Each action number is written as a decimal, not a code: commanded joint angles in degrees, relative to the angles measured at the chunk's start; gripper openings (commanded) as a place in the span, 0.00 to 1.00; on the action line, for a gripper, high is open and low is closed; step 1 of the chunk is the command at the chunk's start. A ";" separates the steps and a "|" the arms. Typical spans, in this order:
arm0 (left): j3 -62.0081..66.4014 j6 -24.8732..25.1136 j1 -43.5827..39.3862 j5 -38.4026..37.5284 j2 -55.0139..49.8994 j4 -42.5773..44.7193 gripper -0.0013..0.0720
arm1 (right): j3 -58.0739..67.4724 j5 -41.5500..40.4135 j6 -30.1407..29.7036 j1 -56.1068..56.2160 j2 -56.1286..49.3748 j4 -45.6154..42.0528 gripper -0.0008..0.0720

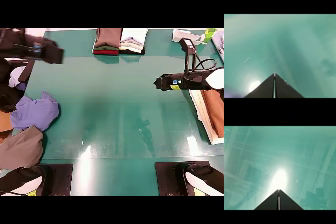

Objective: Fold the shirts.

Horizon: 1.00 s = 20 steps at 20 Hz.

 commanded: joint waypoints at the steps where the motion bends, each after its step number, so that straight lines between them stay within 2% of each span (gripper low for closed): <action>1: -3.17 2.12 12.61 -11.39 0.24 4.52 0.06 | -0.02 0.02 0.02 0.04 -0.04 -0.02 0.04; 3: -10.51 2.78 18.01 -10.88 0.24 4.48 0.06 | -0.04 -0.04 0.02 0.04 -0.04 -0.02 0.04; 5: -19.67 2.78 20.55 -8.46 -0.11 4.48 0.73 | -0.04 0.09 0.02 0.04 -0.04 -0.04 0.04; 6: -24.46 2.78 21.14 -6.32 -0.42 4.55 0.78 | -0.04 0.00 0.02 0.04 -0.04 -0.02 0.04; 10: -37.90 2.08 21.40 3.61 -2.14 4.83 0.78 | -0.04 -0.07 0.02 0.04 -0.04 -0.04 0.04; 12: -40.19 1.07 21.40 4.87 -3.80 4.83 0.78 | -0.04 -0.11 0.02 0.04 -0.04 -0.04 0.04; 15: -40.46 1.07 21.40 4.68 -5.51 4.83 0.77 | -0.04 -0.24 0.02 0.04 -0.04 -0.02 0.04; 16: -40.37 1.09 21.40 4.68 -5.44 4.81 0.66 | -0.04 -0.24 0.02 0.04 -0.04 -0.02 0.04; 18: -40.26 1.27 21.40 4.63 -5.09 4.81 0.24 | -0.04 -0.44 0.02 0.04 -0.04 -0.02 0.04; 19: -40.09 1.27 21.40 4.50 -4.85 4.81 0.06 | -0.02 -0.68 0.02 0.04 -0.02 -0.02 0.04; 20: -39.23 1.27 21.40 3.72 -4.85 4.81 0.06 | 0.13 -0.70 0.02 0.02 0.00 0.04 0.04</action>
